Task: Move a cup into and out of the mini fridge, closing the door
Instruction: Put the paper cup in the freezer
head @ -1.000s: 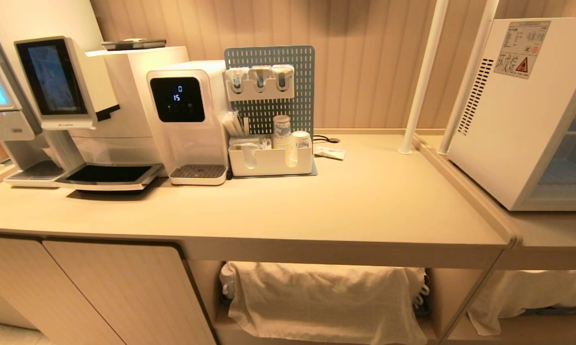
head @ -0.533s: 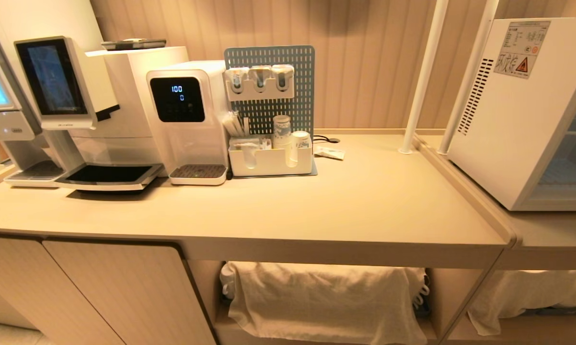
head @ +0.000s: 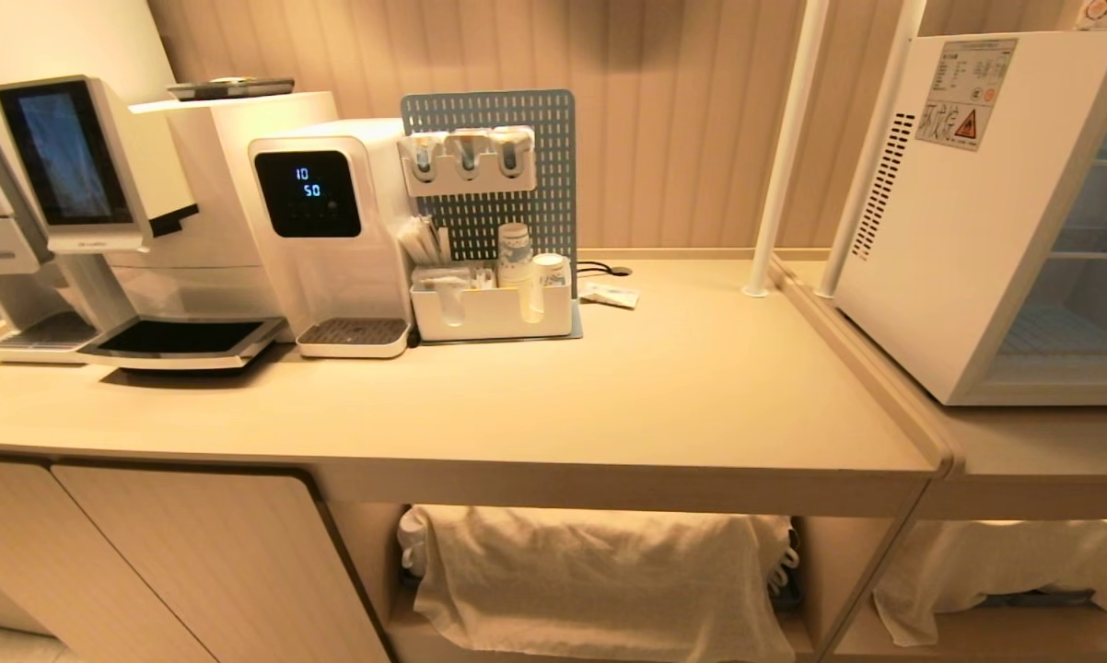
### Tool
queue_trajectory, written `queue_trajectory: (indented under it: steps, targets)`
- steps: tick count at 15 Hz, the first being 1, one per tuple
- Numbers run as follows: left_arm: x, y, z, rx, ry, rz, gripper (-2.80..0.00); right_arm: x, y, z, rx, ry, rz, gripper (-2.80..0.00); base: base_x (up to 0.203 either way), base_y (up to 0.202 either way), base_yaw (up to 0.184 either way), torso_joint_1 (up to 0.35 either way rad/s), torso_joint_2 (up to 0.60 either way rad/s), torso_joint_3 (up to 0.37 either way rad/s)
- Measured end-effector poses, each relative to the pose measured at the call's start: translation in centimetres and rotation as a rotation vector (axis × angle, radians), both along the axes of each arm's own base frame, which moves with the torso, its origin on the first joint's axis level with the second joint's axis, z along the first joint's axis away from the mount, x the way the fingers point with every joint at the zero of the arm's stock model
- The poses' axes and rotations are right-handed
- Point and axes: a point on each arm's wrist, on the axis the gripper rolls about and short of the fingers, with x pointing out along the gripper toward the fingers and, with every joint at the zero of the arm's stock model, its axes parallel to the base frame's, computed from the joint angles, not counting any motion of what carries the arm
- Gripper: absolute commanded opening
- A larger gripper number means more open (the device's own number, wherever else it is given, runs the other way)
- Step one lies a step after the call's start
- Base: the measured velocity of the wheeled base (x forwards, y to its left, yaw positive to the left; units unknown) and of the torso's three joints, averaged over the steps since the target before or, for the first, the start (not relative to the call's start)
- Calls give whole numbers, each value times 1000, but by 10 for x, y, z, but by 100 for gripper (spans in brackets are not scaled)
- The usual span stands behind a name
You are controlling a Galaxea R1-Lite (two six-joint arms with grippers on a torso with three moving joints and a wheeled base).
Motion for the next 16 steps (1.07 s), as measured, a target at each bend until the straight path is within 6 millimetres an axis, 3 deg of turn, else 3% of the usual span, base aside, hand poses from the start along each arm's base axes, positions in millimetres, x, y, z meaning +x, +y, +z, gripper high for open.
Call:
queue_trajectory:
  steps: [16]
  targets:
    - [0,0,-1,-46,5,5,-280,0,0,0,0,1,1,-280,0,-196,1,2,3,3]
